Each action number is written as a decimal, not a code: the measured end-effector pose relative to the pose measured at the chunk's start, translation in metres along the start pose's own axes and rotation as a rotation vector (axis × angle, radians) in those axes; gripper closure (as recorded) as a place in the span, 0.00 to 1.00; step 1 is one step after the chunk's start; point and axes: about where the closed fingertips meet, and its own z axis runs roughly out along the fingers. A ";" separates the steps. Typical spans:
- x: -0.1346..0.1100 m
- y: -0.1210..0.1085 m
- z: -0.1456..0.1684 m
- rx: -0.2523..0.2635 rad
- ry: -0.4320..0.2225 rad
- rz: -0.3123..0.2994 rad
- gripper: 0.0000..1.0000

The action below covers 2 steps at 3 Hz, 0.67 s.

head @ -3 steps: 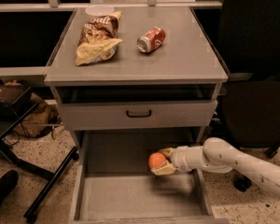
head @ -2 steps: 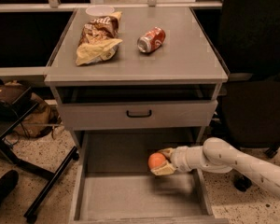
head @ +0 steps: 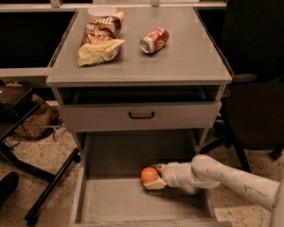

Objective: Place orange into middle drawer

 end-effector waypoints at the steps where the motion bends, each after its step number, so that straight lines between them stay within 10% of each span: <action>1: 0.000 0.000 0.000 0.000 0.000 0.000 1.00; 2: 0.000 0.000 0.000 0.000 0.000 0.000 0.82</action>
Offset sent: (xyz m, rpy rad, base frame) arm 0.0000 0.0000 0.0000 0.0000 0.0000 0.0000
